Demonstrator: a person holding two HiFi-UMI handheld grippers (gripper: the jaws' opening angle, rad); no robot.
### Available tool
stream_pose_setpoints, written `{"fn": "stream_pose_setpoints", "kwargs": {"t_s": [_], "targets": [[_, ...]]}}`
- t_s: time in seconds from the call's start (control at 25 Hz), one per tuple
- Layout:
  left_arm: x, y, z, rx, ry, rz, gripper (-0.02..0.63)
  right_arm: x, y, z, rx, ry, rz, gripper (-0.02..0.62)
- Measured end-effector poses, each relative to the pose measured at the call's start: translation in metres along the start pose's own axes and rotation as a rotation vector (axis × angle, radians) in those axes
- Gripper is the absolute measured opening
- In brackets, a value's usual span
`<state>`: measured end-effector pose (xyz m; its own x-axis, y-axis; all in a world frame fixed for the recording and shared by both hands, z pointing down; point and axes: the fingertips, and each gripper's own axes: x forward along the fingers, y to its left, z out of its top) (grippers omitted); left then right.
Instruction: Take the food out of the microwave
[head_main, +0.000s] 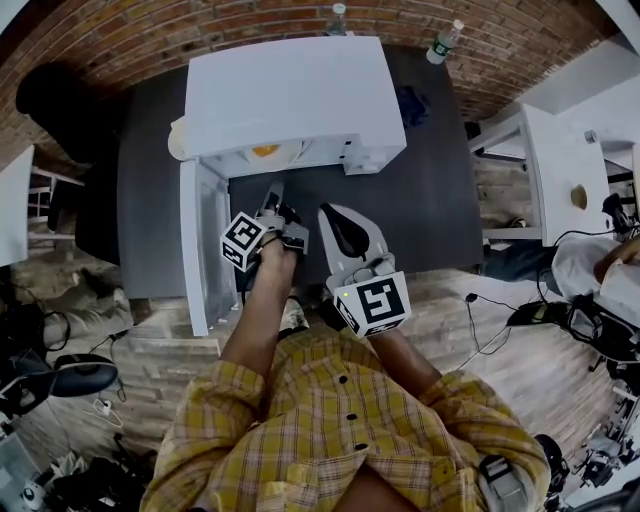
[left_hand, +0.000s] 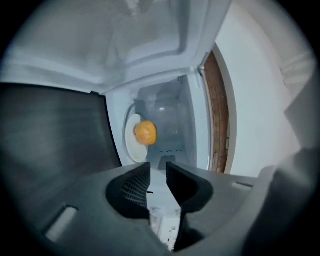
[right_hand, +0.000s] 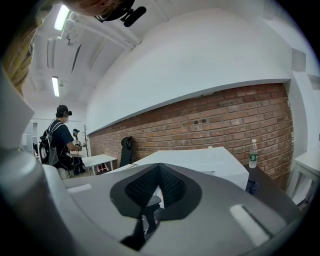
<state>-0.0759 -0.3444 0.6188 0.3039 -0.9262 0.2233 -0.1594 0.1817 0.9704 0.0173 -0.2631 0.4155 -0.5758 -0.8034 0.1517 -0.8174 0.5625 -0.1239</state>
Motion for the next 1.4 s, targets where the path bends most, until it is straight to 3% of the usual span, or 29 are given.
{"fn": "stream_pose_setpoints", "kwargs": {"t_s": [0.36, 0.48, 0.72, 1.28, 1.4], "targets": [[0.033, 0.055, 0.019, -0.283, -0.131, 0.011, 0.115, 0.011, -0.011, -0.006, 0.018, 0.017, -0.001, 0.003], [0.041, 0.065, 0.023, -0.336, -0.164, 0.005, 0.127, 0.013, -0.012, -0.008, 0.021, 0.022, 0.002, 0.002], [0.050, 0.077, 0.029, -0.303, -0.192, 0.049, 0.127, 0.016, -0.017, -0.009, 0.020, 0.030, -0.011, 0.003], [0.072, 0.074, 0.032, -0.279, -0.185, 0.055, 0.126, 0.017, -0.026, -0.009, 0.034, 0.036, -0.021, 0.002], [0.076, 0.077, 0.035, -0.271, -0.189, 0.076, 0.094, 0.018, -0.029, -0.012, 0.041, 0.039, -0.028, 0.003]]}}
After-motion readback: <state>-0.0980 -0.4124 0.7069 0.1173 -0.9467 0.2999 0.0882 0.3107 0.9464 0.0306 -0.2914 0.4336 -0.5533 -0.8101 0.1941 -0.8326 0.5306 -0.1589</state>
